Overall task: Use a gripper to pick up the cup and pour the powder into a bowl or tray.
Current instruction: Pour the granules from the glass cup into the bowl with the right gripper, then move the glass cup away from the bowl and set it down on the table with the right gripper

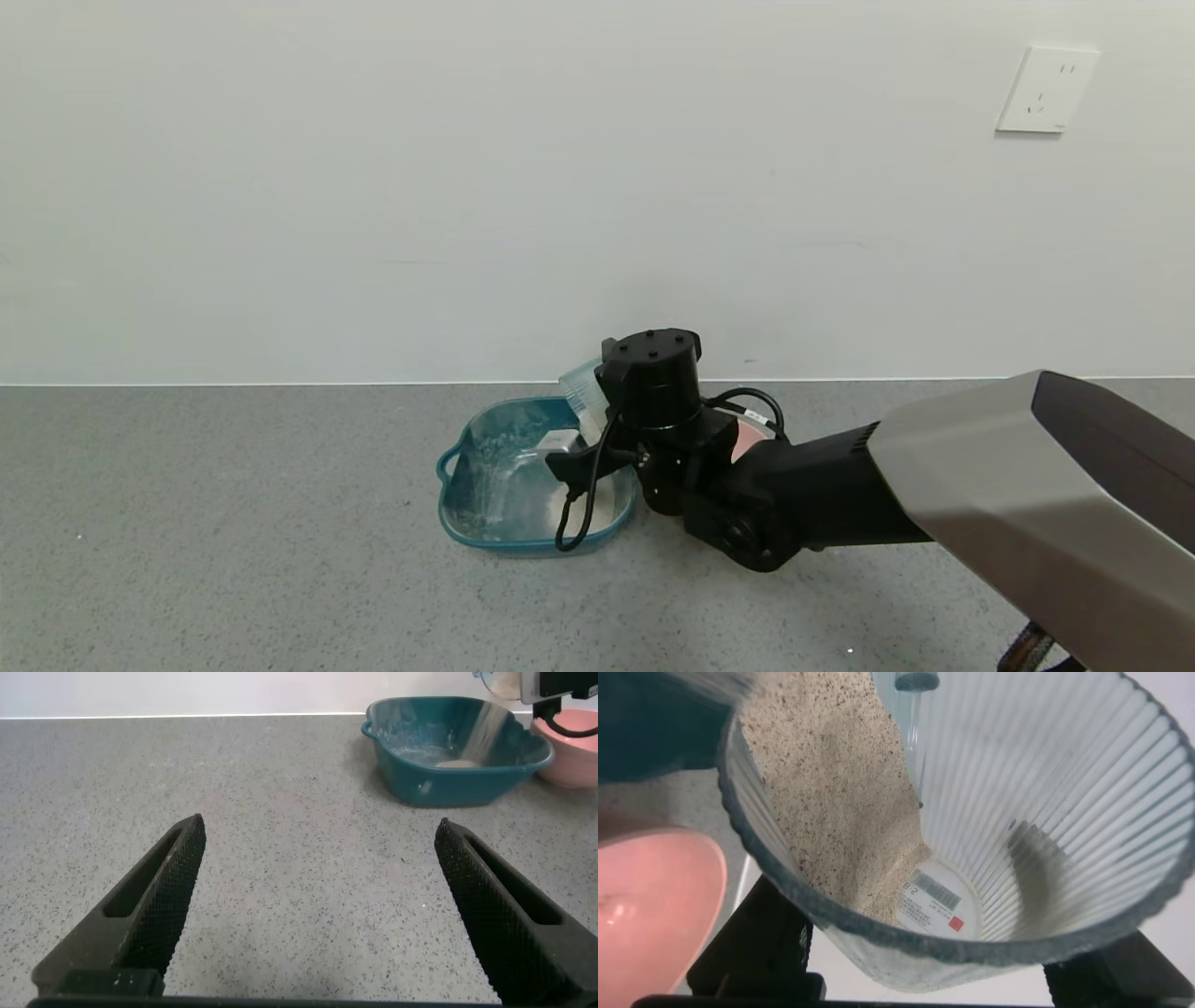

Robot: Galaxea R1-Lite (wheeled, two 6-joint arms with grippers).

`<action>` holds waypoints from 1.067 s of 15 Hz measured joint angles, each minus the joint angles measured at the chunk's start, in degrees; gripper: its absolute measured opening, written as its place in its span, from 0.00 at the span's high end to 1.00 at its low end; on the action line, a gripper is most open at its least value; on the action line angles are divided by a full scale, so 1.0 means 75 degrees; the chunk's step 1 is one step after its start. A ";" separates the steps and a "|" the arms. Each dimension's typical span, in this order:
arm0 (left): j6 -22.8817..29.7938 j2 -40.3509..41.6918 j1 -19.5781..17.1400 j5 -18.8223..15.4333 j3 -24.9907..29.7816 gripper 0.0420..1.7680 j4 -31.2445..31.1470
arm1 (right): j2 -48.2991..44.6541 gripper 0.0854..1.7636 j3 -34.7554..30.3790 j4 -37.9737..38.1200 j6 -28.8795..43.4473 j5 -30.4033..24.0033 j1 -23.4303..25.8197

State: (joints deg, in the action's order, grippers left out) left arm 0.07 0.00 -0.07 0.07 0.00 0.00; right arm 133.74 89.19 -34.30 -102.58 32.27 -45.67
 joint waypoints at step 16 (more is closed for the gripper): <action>0.0000 0.0000 0.0003 -0.0003 0.0000 0.00 -0.0003 | -0.1052 0.25 -0.2134 -0.1442 0.7266 0.0078 -0.0041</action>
State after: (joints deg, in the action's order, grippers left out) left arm 0.07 0.00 -0.05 0.05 0.00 -0.02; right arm 125.86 73.18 -45.12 -48.09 32.85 -45.97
